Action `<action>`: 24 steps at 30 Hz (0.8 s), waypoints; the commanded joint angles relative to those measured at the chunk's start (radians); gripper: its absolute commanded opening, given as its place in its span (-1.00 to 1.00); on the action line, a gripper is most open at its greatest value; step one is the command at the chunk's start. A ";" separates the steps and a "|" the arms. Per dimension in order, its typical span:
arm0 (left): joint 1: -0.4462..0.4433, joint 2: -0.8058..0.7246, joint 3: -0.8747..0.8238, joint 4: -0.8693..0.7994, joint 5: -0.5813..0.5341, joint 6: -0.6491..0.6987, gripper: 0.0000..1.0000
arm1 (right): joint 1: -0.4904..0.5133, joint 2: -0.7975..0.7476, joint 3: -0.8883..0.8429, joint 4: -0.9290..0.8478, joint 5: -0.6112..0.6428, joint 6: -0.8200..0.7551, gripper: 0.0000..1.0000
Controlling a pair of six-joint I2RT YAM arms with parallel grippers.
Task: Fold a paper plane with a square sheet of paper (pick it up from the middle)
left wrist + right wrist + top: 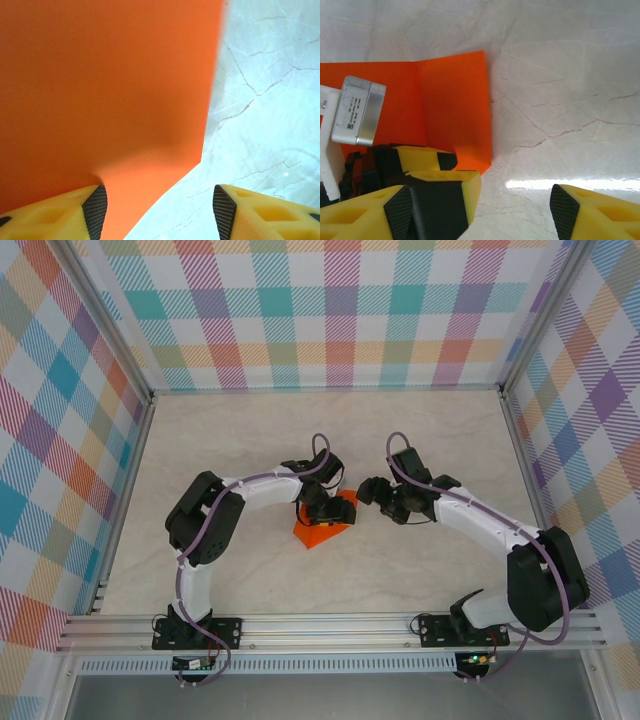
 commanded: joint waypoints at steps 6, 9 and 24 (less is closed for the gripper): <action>0.006 -0.050 -0.007 -0.007 0.077 0.010 0.28 | 0.004 -0.062 -0.005 -0.079 0.141 0.082 0.54; 0.006 -0.079 0.016 -0.010 0.102 0.004 0.28 | 0.003 -0.088 -0.005 -0.111 0.181 0.087 0.54; 0.074 -0.325 0.089 -0.075 -0.020 -0.050 0.56 | 0.003 -0.092 0.004 -0.113 0.173 0.060 0.66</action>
